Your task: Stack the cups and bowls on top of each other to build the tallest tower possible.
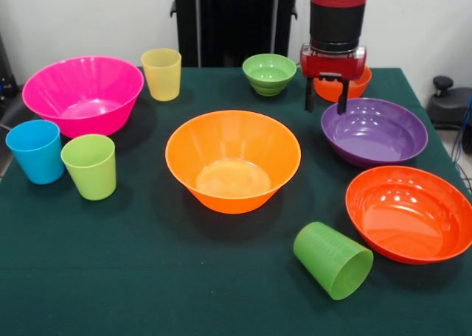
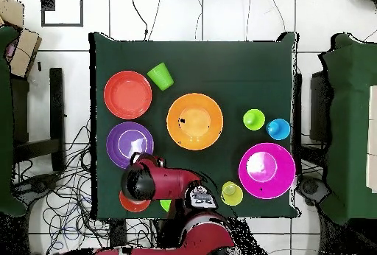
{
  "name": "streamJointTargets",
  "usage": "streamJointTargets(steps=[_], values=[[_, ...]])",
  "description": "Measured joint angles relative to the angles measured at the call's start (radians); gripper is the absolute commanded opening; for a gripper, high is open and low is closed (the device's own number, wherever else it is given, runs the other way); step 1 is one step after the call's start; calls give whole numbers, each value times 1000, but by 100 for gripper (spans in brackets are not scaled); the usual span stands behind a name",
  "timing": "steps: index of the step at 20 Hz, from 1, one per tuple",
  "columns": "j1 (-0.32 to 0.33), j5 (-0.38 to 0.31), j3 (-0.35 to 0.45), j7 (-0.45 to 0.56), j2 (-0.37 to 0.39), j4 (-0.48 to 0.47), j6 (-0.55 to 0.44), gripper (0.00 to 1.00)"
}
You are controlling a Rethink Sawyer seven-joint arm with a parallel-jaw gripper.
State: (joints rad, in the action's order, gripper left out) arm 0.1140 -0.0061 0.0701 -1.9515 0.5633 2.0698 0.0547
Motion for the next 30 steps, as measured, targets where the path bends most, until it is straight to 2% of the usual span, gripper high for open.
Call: streamJointTargets(steps=[10,30], values=[[32,-28,7,0,-116,-7,34,100],[26,-29,8,0,-131,-8,40,100]])
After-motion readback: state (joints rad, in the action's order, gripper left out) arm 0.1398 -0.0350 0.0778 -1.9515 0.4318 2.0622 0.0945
